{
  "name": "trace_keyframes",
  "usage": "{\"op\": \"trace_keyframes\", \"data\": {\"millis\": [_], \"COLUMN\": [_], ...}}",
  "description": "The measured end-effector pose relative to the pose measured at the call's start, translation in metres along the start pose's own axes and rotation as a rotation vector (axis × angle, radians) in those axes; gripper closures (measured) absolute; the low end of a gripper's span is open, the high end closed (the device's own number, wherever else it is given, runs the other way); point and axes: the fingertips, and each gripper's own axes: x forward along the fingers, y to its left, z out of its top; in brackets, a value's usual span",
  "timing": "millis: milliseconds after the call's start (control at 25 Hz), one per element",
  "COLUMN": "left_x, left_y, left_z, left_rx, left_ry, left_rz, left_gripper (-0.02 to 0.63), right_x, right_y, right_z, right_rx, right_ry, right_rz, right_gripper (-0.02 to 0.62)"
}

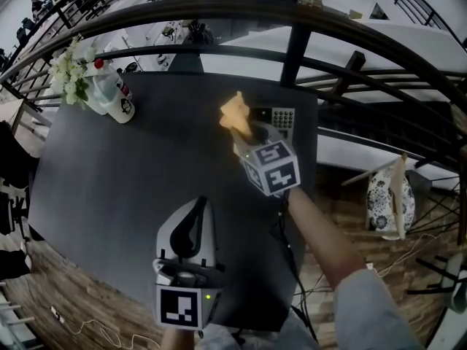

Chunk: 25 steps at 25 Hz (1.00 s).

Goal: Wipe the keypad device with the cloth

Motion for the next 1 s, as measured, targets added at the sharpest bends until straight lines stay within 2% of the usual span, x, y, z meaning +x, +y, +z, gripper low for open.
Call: {"op": "trace_keyframes", "data": {"millis": [360, 800, 1000], "left_x": [0.002, 0.012, 0.015], "left_y": [-0.007, -0.027, -0.034], "left_z": [0.009, 0.013, 0.012], "left_rx": [-0.006, -0.002, -0.002], "left_ry": [-0.013, -0.016, -0.014], "left_rz": [-0.015, -0.066, -0.085], "left_gripper": [0.6, 0.6, 0.599], "right_x": [-0.021, -0.063, -0.077], "right_y": [-0.04, -0.093, -0.1], "right_z": [-0.007, -0.041, -0.051], "right_rx": [0.038, 0.089, 0.044], "right_ry": [0.006, 0.042, 0.073], "right_rz": [-0.099, -0.23, -0.267], "right_gripper": [0.492, 0.493, 0.493]}}
